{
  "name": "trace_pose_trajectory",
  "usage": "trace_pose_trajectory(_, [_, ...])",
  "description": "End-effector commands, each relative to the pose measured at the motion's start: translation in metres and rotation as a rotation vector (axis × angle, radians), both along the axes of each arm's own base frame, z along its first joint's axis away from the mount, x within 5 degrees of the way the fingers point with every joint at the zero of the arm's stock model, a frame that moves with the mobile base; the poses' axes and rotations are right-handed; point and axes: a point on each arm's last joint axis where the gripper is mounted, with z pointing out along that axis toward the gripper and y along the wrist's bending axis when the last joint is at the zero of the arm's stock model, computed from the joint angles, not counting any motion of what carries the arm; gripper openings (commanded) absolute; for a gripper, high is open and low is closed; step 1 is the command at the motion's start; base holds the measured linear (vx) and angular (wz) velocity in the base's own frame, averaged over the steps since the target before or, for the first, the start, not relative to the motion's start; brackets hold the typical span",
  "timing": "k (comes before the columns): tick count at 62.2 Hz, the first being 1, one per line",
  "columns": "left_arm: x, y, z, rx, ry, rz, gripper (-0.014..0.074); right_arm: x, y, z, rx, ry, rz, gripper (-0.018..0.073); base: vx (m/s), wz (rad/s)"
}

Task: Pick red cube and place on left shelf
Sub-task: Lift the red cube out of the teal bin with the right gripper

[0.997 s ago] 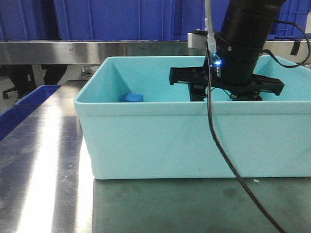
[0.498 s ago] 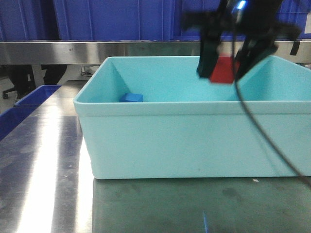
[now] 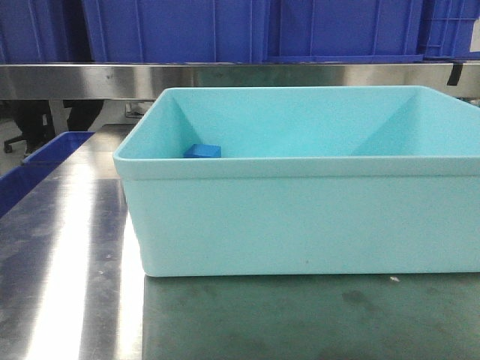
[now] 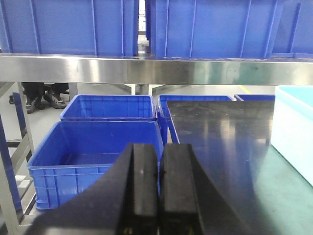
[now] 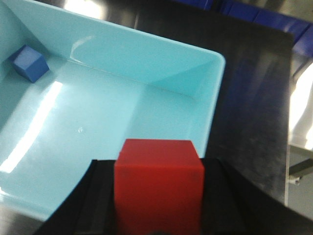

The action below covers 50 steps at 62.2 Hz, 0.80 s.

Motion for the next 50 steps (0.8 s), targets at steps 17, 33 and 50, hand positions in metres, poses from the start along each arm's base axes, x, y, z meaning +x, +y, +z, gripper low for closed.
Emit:
trace_pose_trajectory(17, [0.000, 0.001, 0.001, -0.014, -0.076, 0.005, 0.0102, -0.085, -0.038, -0.027, 0.110, -0.419, 0.060, 0.0123, 0.00, 0.00])
trace_pose_trajectory(33, [0.000, 0.001, 0.001, -0.014, -0.076, 0.005, 0.0102, -0.098, -0.044, -0.045, 0.125, -0.458, 0.062, 0.0123, 0.00, 0.00])
trace_pose_trajectory(50, [0.000, 0.001, 0.001, -0.014, -0.076, 0.005, 0.0102, -0.098, -0.044, -0.046, 0.121, -0.446, 0.059, 0.0123, 0.00, 0.00])
